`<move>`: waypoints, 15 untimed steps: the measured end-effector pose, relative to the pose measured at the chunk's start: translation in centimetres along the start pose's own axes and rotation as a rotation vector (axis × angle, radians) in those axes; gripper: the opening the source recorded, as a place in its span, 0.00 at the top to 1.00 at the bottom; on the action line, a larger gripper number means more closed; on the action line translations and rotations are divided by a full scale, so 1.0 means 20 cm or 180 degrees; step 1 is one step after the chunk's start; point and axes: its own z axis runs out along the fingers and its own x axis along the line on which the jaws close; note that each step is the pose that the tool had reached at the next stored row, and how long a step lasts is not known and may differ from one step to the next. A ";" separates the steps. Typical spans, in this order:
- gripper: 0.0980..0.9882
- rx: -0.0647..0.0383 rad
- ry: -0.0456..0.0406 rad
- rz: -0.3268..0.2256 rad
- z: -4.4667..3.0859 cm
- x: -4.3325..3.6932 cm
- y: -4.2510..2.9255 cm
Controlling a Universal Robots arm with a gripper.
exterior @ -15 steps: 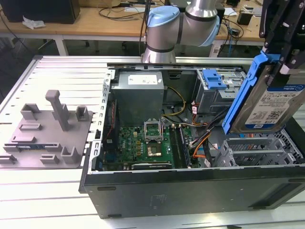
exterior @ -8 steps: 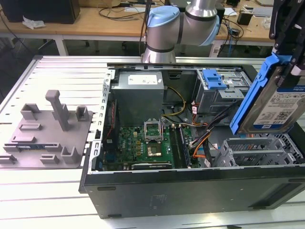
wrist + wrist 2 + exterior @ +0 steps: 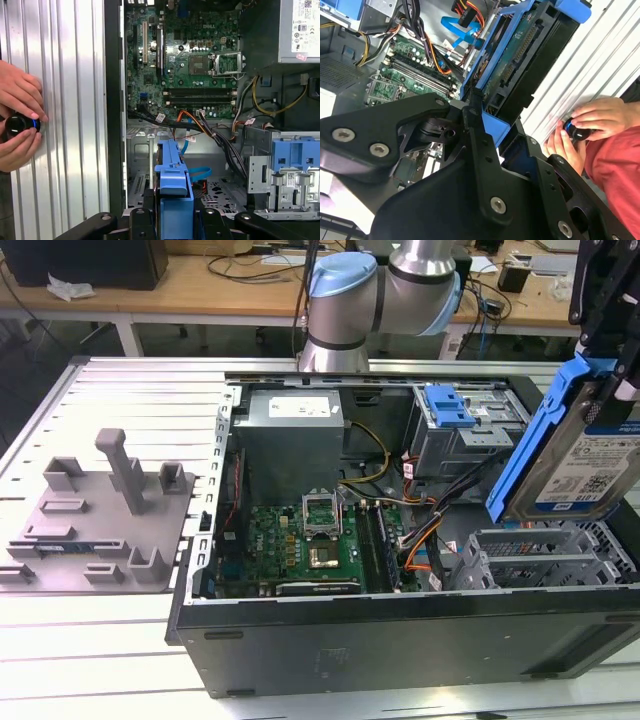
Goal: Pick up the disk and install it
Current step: 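Insert the disk into the insertion slot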
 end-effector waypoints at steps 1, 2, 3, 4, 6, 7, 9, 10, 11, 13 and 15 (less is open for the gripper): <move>0.70 0.0000 0.0000 0.0000 0.004 0.000 0.000; 0.70 0.0000 0.0000 0.0000 0.009 0.000 0.001; 0.70 0.0000 0.0001 0.0000 0.012 0.000 0.001; 0.70 0.0000 0.0001 0.0000 0.014 0.000 0.001; 0.70 0.0000 0.0001 0.0000 0.025 -0.001 0.002; 0.70 0.0000 0.0001 0.0000 0.029 -0.001 0.002; 0.70 0.0000 0.0001 0.0000 0.041 0.001 0.003; 0.70 0.0000 0.0000 0.0000 0.047 0.001 0.003; 0.70 0.0000 0.0001 0.0000 0.049 0.002 0.003; 0.70 0.0000 0.0001 0.0000 0.059 0.003 0.004; 0.70 0.0000 0.0001 0.0000 0.065 0.003 0.004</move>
